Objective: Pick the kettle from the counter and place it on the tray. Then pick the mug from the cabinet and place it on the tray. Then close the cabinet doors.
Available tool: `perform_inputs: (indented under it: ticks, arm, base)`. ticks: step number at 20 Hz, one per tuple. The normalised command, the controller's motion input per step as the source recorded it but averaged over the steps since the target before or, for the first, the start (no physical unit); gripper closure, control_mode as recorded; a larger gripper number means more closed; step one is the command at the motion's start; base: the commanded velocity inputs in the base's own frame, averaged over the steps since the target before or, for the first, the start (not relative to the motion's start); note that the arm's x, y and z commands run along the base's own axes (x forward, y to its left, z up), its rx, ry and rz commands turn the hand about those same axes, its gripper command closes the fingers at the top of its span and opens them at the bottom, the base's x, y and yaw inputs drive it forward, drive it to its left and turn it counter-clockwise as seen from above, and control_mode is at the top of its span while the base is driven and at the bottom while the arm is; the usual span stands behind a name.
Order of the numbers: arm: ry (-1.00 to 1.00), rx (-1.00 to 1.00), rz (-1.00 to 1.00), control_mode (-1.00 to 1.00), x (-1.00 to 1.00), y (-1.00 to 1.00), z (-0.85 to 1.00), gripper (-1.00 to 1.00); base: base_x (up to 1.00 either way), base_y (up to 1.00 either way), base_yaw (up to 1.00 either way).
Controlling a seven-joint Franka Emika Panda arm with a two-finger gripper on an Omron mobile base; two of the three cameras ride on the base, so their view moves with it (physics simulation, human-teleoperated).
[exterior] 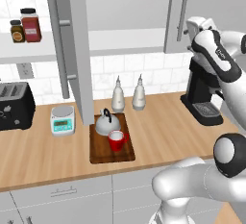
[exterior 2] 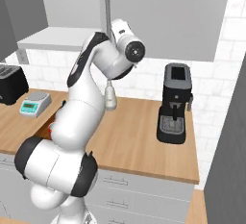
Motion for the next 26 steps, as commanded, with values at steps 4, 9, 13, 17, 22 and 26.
perform_inputs:
  ticks: [4,9,13,17,22,26]
  arm:
    - [0.01,-0.03,-0.18,-1.0,0.56,0.0,-0.4,-1.0]
    - [0.01,-0.05,-0.2,-1.0,0.13,-0.14,-0.64,-1.0]
    - [0.15,-0.03,-0.2,-1.0,-0.04,-0.17,-0.73,-1.0]
    - [0.19,-0.01,-0.12,-1.0,-0.26,-0.17,-0.26,-1.0]
    - [0.09,0.0,-0.06,-1.0,-0.44,-0.1,0.35,-1.0]
    - [0.15,0.0,-0.06,-1.0,-0.57,-0.14,-0.06,-1.0]
  base:
    - [0.0,0.0,0.0]
    - [0.0,0.0,0.0]
    - [0.0,0.0,0.0]
    - [0.0,0.0,0.0]
    - [0.0,0.0,0.0]
    - [0.0,0.0,0.0]
